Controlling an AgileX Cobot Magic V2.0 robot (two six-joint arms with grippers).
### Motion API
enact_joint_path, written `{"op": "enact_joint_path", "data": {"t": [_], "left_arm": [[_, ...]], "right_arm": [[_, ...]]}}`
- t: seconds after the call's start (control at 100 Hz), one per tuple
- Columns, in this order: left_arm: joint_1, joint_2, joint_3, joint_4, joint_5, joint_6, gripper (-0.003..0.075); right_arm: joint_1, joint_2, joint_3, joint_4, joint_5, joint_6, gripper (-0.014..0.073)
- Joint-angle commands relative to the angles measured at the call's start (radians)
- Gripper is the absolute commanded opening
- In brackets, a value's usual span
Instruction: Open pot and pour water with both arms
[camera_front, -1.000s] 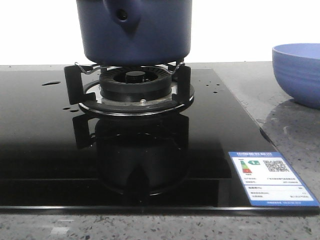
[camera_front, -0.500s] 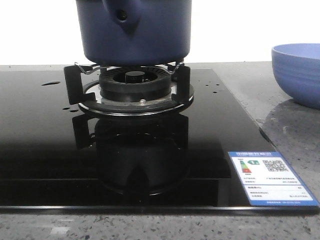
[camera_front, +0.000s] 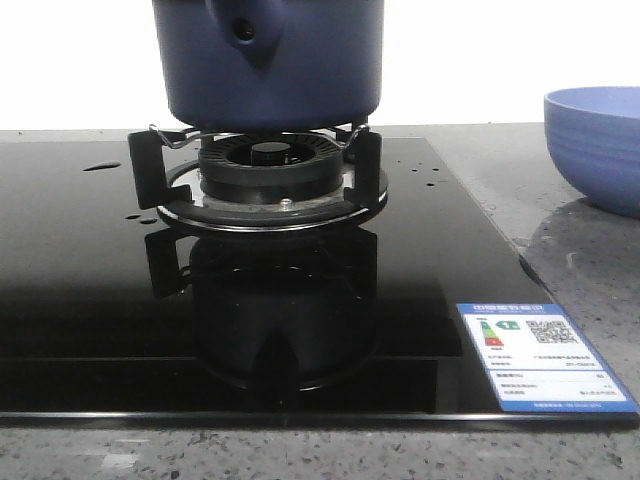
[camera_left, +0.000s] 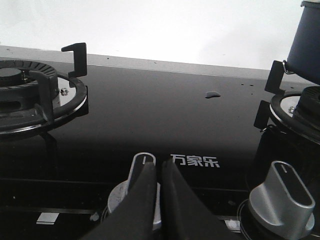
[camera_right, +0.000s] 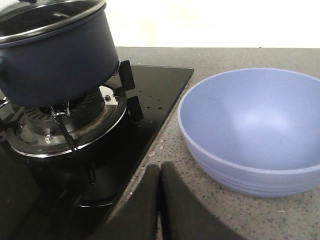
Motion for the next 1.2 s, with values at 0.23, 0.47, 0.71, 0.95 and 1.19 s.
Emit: {"op": "enact_joint_path", "data": {"t": [0.23, 0.47, 0.71, 0.95, 1.19], "left_arm": [[0.003, -0.027, 0.033, -0.011, -0.070, -0.009, -0.0019], [0.003, -0.027, 0.033, -0.011, -0.070, -0.009, -0.0019], [0.003, -0.027, 0.033, -0.011, -0.070, -0.009, -0.0019], [0.003, -0.027, 0.033, -0.011, -0.070, -0.009, -0.0019], [0.003, -0.027, 0.033, -0.011, -0.070, -0.009, -0.0019]], "right_arm": [[-0.001, 0.002, -0.023, 0.046, -0.007, -0.010, -0.0046], [-0.001, 0.002, -0.072, -0.010, -0.050, 0.016, -0.0046], [-0.001, 0.004, -0.220, -0.689, -0.156, 0.701, -0.0046], [0.085, 0.002, -0.213, -1.313, -0.411, 1.309, -0.0046], [0.288, -0.078, -0.017, -1.423, -0.645, 1.372, -0.0046]]}}
